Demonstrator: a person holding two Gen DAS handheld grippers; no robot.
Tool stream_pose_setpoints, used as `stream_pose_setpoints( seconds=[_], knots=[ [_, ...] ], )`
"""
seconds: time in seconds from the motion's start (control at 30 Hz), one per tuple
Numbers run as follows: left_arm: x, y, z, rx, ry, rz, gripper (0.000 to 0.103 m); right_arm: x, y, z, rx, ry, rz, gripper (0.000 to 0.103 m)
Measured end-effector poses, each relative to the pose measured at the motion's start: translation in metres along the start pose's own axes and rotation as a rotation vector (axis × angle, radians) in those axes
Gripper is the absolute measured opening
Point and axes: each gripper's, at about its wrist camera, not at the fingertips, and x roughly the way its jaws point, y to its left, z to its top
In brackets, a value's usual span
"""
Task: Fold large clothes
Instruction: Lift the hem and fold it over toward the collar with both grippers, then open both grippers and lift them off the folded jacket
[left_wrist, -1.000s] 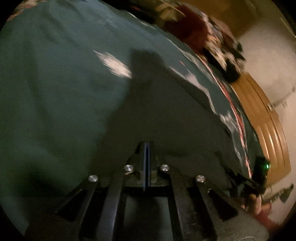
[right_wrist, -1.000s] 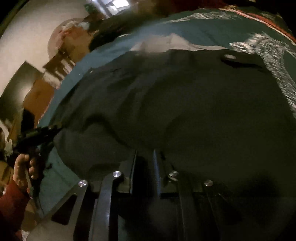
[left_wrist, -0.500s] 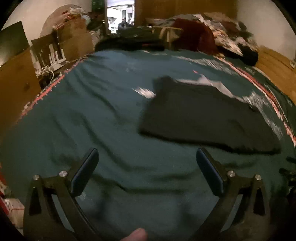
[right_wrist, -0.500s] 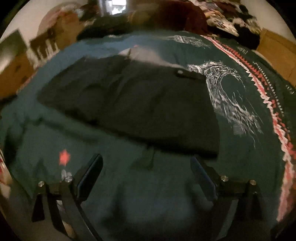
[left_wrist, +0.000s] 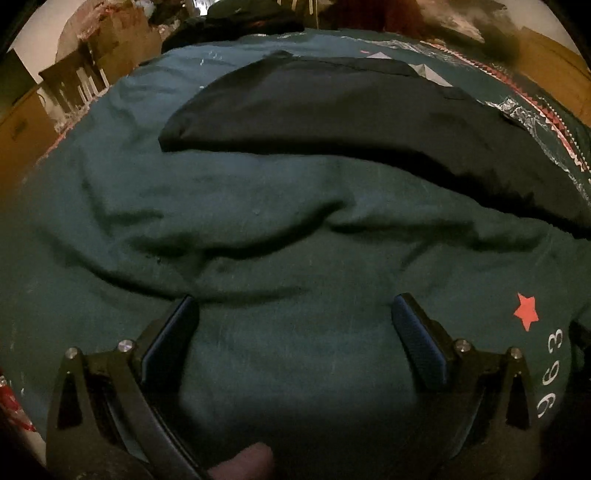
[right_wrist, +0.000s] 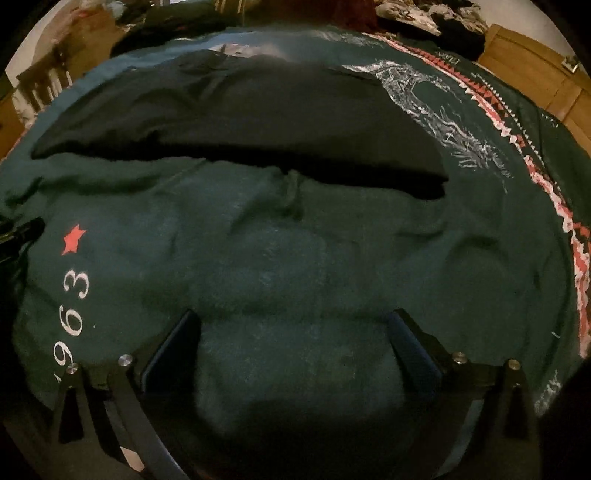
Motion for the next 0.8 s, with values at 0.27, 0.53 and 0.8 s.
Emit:
stream_pose_setpoints(
  seconds=[0.27,0.53,0.8],
  knots=[
    [0.006,-0.008,0.001,-0.034,-0.014,0.018,0.103,0.009,0.001,0.007,0.063,0.013,-0.007,0.103],
    [0.006,-0.009,0.001,-0.032,-0.029,0.037,0.103,0.014,0.001,0.014,0.095,0.056,-0.024,0.103],
    [0.000,-0.013,0.002,0.002,-0.011,0.032,0.103,0.018,0.000,0.016,0.131,0.077,-0.041,0.103]
  ],
)
